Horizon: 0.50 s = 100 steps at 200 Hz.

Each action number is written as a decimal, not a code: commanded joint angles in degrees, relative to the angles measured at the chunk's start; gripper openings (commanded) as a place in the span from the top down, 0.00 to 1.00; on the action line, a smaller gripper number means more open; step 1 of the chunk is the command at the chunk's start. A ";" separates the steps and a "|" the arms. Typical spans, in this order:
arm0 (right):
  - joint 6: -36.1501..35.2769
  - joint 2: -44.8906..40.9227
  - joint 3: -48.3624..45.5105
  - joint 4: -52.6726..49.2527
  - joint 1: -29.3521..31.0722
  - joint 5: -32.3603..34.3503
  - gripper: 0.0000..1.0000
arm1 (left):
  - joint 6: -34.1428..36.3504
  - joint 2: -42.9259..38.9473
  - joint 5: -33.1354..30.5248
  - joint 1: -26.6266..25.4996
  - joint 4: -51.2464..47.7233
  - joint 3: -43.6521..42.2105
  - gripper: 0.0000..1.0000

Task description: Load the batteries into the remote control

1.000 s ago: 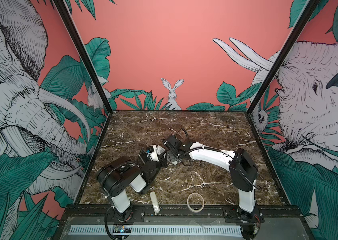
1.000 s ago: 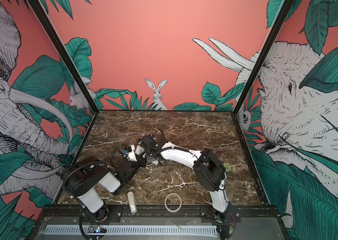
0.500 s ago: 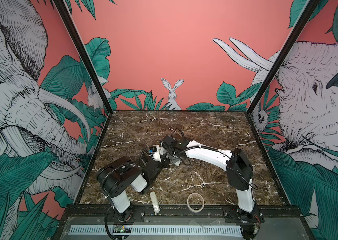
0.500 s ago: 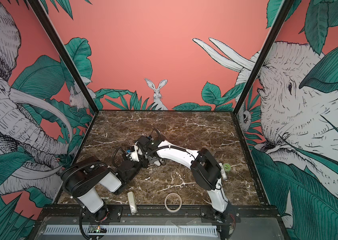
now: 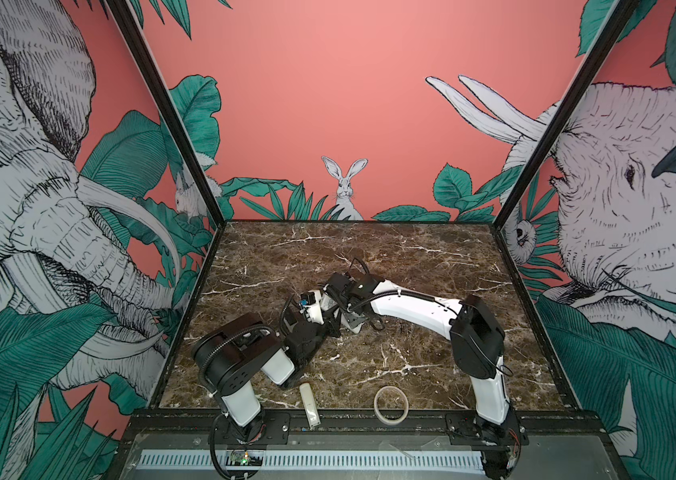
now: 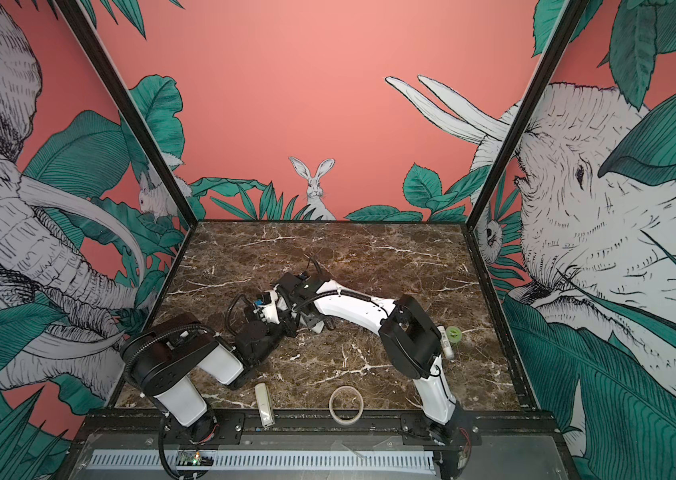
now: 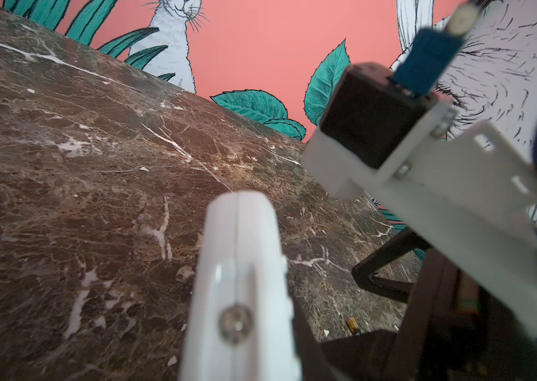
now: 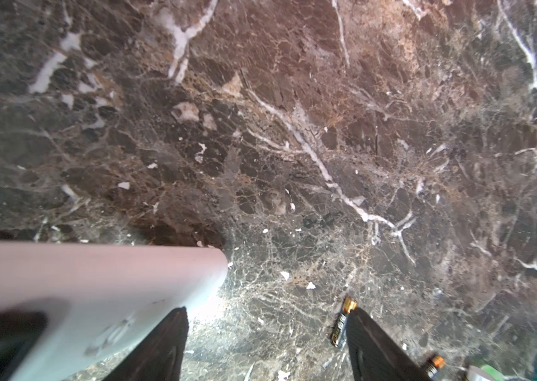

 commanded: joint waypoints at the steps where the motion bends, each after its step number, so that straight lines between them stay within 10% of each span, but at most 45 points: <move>1: 1.74 -6.31 -6.58 8.00 -2.22 -6.50 0.22 | 2.88 1.76 1.56 -1.02 -14.69 -2.19 1.00; 100: 16.81 -17.05 -35.19 49.62 -9.10 -32.07 0.01 | 2.35 1.95 0.64 -1.02 -14.80 -2.51 1.00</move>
